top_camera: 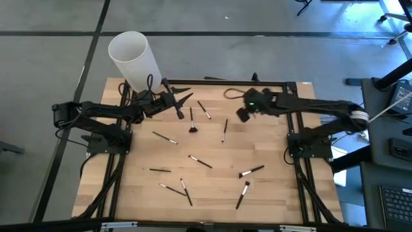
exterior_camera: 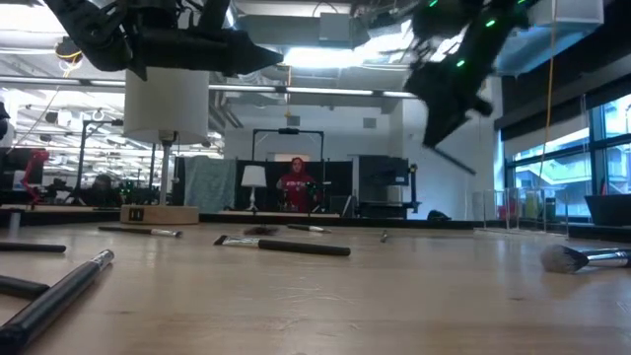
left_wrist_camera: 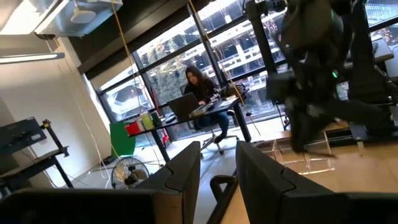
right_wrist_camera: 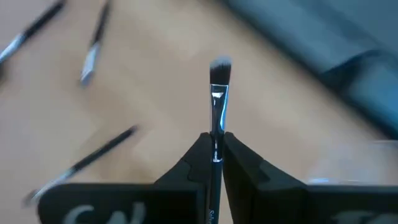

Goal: Sort items
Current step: Put the foundation brush into the middle section of the transparent organizer

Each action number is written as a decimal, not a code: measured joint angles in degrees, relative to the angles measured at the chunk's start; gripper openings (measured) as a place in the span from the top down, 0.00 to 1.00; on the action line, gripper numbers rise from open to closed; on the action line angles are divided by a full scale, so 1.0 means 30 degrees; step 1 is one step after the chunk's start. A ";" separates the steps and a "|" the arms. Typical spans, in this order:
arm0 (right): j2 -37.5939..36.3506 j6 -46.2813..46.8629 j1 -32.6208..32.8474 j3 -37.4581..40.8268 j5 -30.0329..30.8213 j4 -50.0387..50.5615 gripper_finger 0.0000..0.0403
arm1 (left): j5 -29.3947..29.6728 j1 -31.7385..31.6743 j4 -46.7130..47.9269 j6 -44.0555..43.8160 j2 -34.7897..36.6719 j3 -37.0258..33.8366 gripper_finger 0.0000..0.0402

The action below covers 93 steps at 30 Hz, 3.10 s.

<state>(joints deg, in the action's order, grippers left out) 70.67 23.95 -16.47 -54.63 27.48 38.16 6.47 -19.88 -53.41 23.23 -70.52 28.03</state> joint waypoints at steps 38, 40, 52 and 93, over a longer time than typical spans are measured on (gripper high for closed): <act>-0.8349 -0.1125 -0.3191 1.3631 0.7251 -1.1316 0.80 | -0.0551 -0.0036 -0.0719 0.0522 -0.0015 0.0000 0.77; -0.8349 -0.1125 -0.3191 1.3631 0.7251 -1.1348 0.79 | -0.0551 -0.0036 -0.0719 0.0529 -0.0015 0.0000 0.78; -0.8349 -0.1089 -0.3184 1.0568 0.2649 -1.1483 0.78 | 0.1309 -0.0036 -0.0407 0.1424 0.0200 0.0000 0.78; 1.3071 -2.4167 0.3875 -0.7614 -0.6961 0.3330 0.78 | 0.2006 -0.0947 0.5313 0.1917 0.4663 -0.0007 0.85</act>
<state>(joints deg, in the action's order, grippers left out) 109.89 -48.55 -4.84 -77.47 6.60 48.16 12.49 -22.72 -37.47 28.98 -56.53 28.01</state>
